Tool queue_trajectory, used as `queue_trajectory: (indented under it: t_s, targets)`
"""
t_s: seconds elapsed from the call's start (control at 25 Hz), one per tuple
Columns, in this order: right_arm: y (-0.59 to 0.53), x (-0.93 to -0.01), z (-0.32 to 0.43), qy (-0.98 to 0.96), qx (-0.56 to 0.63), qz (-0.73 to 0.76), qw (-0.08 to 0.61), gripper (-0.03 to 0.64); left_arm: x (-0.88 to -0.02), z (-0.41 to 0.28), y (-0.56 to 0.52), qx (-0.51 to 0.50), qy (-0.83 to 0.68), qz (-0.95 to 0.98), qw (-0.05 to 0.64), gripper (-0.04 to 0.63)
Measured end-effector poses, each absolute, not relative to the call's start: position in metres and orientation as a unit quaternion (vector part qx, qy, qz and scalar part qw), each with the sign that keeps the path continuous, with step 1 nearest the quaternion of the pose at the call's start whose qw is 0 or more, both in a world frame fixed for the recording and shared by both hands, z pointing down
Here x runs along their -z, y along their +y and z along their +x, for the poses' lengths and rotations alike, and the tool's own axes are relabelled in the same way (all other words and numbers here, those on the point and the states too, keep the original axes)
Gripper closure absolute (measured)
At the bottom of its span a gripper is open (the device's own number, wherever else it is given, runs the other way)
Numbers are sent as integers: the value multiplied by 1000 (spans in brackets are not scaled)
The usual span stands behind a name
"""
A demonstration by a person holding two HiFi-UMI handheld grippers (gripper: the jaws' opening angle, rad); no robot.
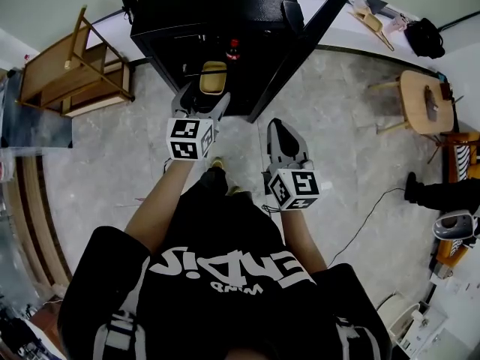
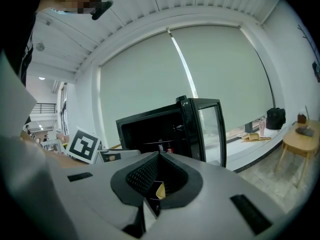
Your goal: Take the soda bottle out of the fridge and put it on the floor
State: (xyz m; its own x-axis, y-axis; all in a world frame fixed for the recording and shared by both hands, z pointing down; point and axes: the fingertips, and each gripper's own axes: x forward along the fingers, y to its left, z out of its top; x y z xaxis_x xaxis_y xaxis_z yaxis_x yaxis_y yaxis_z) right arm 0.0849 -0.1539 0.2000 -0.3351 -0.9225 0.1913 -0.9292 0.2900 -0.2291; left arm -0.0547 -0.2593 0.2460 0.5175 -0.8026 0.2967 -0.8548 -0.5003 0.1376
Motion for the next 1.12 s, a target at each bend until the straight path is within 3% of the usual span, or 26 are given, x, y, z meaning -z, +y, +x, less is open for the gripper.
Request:
queue_trajectory:
  t_s: [1.12]
  targets:
    - [-239, -349, 100, -811, -136, 568, -23, 594, -409, -17, -373, -104, -486, 862, 95, 216]
